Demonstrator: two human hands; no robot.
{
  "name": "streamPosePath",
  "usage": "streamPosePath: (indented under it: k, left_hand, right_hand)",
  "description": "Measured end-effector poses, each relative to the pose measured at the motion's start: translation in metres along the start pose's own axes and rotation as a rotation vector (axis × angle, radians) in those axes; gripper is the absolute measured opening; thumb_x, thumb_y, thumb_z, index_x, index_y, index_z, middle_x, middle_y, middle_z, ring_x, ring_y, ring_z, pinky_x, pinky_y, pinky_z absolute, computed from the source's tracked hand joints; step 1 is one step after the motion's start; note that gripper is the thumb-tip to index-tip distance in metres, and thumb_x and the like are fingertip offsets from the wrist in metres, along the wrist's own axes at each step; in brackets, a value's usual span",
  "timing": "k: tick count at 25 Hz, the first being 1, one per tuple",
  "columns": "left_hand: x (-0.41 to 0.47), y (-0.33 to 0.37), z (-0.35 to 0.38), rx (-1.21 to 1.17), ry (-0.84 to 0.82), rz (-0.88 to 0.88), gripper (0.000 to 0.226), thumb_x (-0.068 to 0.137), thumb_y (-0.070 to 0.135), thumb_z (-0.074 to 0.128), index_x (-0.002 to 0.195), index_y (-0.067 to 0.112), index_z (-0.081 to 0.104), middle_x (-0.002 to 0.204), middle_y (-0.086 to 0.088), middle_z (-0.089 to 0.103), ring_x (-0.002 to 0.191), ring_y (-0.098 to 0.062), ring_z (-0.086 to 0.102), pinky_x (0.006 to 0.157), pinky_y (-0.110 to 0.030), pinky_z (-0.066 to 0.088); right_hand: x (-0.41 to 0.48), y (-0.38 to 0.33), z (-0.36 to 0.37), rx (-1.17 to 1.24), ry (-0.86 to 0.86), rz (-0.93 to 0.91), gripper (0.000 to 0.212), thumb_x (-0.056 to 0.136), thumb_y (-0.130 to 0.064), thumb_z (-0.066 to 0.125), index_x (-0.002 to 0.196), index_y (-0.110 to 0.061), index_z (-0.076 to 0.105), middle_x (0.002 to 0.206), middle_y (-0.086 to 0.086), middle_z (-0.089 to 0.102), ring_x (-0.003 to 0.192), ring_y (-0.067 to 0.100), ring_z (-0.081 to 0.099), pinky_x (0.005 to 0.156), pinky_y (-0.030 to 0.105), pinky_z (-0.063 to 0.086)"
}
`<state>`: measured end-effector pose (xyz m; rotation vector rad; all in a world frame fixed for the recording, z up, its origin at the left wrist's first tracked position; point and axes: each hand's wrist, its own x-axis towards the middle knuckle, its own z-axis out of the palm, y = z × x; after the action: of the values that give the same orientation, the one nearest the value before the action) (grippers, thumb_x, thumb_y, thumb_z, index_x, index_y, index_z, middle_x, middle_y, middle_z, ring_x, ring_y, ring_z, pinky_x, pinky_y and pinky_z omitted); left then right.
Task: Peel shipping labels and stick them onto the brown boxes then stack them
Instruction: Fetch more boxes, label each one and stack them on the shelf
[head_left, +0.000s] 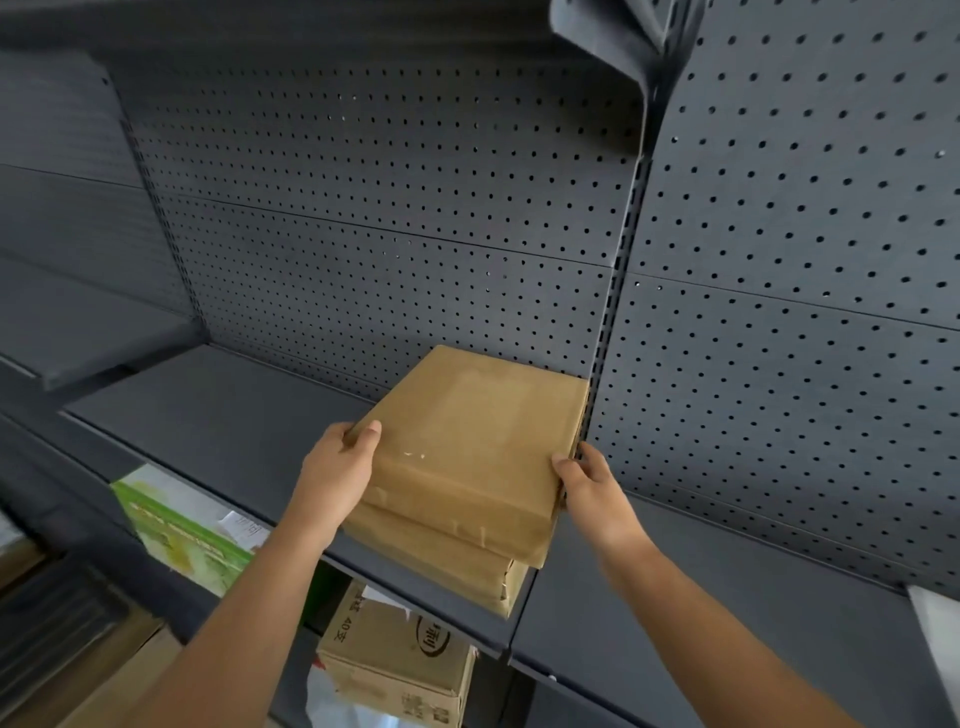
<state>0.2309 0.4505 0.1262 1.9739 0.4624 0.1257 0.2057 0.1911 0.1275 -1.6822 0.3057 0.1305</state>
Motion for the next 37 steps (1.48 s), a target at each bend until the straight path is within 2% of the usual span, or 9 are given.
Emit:
streamPosePath:
  k: [2, 6, 11, 14, 20, 23, 28, 34, 37]
  left_hand:
    - [-0.006, 0.004, 0.002, -0.069, 0.037, 0.001, 0.041, 0.101, 0.051, 0.051, 0.118, 0.013, 0.054, 0.104, 0.0, 0.059, 0.095, -0.021, 0.057, 0.082, -0.039, 0.041]
    - [-0.031, 0.025, 0.012, -0.129, 0.021, 0.037, 0.038, 0.099, 0.052, 0.055, 0.107, 0.015, 0.054, 0.1, 0.001, 0.059, 0.084, -0.009, 0.054, 0.072, -0.035, 0.041]
    - [-0.078, 0.05, 0.05, -0.135, -0.1, 0.105, 0.036, 0.098, 0.048, 0.059, 0.101, 0.012, 0.056, 0.097, -0.004, 0.061, 0.083, -0.015, 0.057, 0.062, -0.029, 0.038]
    - [-0.104, 0.057, 0.086, -0.126, -0.244, 0.167, 0.028, 0.098, 0.045, 0.06, 0.114, 0.022, 0.06, 0.107, 0.008, 0.063, 0.094, -0.006, 0.058, 0.069, -0.026, 0.041]
    - [-0.149, 0.06, 0.156, -0.125, -0.503, 0.242, 0.045, 0.101, 0.043, 0.057, 0.145, 0.036, 0.049, 0.121, 0.023, 0.059, 0.115, -0.008, 0.06, 0.095, -0.033, 0.048]
    - [-0.162, 0.053, 0.179, -0.118, -0.575, 0.237, 0.05, 0.101, 0.044, 0.056, 0.15, 0.039, 0.044, 0.133, 0.02, 0.054, 0.126, -0.009, 0.055, 0.105, -0.035, 0.044]
    - [-0.173, 0.036, 0.202, -0.042, -0.57, 0.233, 0.049, 0.103, 0.044, 0.053, 0.15, 0.036, 0.044, 0.137, 0.015, 0.052, 0.115, -0.003, 0.044, 0.096, -0.03, 0.037]
    - [-0.166, 0.014, 0.211, 0.069, -0.526, 0.22, 0.051, 0.103, 0.045, 0.051, 0.152, 0.033, 0.042, 0.132, 0.012, 0.052, 0.114, -0.008, 0.047, 0.091, -0.031, 0.037]
    - [-0.161, 0.001, 0.215, 0.121, -0.516, 0.225, 0.052, 0.102, 0.048, 0.05, 0.152, 0.035, 0.041, 0.141, 0.008, 0.055, 0.124, -0.015, 0.054, 0.092, -0.033, 0.04]
  right_hand:
    - [-0.001, 0.003, 0.0, 0.029, 0.004, 0.014, 0.049, 0.101, -0.041, 0.05, 0.147, -0.03, 0.037, 0.128, -0.011, 0.058, 0.111, 0.012, 0.059, 0.084, 0.027, 0.044]
    - [-0.015, 0.004, -0.028, 0.073, 0.064, 0.009, 0.04, 0.101, -0.038, 0.05, 0.14, -0.03, 0.046, 0.117, -0.016, 0.061, 0.1, 0.004, 0.06, 0.074, 0.025, 0.044]
    - [-0.053, 0.012, -0.105, 0.074, 0.201, -0.018, 0.039, 0.097, -0.038, 0.053, 0.136, -0.036, 0.051, 0.12, -0.015, 0.064, 0.106, 0.009, 0.062, 0.089, 0.034, 0.047]
    - [-0.079, 0.022, -0.155, 0.07, 0.298, -0.012, 0.036, 0.097, -0.037, 0.056, 0.132, -0.038, 0.055, 0.118, -0.016, 0.066, 0.106, 0.011, 0.063, 0.101, 0.04, 0.048]
    - [-0.12, 0.05, -0.224, 0.092, 0.456, 0.001, 0.028, 0.097, -0.03, 0.056, 0.124, -0.035, 0.06, 0.112, -0.012, 0.068, 0.1, 0.013, 0.064, 0.085, 0.034, 0.051]
    - [-0.127, 0.073, -0.244, 0.086, 0.486, 0.015, 0.03, 0.098, -0.03, 0.056, 0.127, -0.034, 0.061, 0.114, -0.012, 0.068, 0.103, 0.013, 0.064, 0.091, 0.035, 0.051]
    - [-0.124, 0.11, -0.255, 0.095, 0.474, 0.073, 0.031, 0.097, -0.032, 0.057, 0.127, -0.039, 0.059, 0.119, -0.012, 0.068, 0.108, 0.015, 0.064, 0.1, 0.042, 0.05]
    - [-0.11, 0.132, -0.248, 0.11, 0.41, 0.098, 0.026, 0.098, -0.031, 0.057, 0.123, -0.039, 0.059, 0.118, -0.012, 0.068, 0.107, 0.012, 0.064, 0.09, 0.032, 0.051]
    - [-0.106, 0.141, -0.246, 0.104, 0.408, 0.089, 0.03, 0.098, -0.03, 0.059, 0.127, -0.036, 0.058, 0.12, -0.011, 0.067, 0.108, 0.011, 0.064, 0.089, 0.031, 0.05]
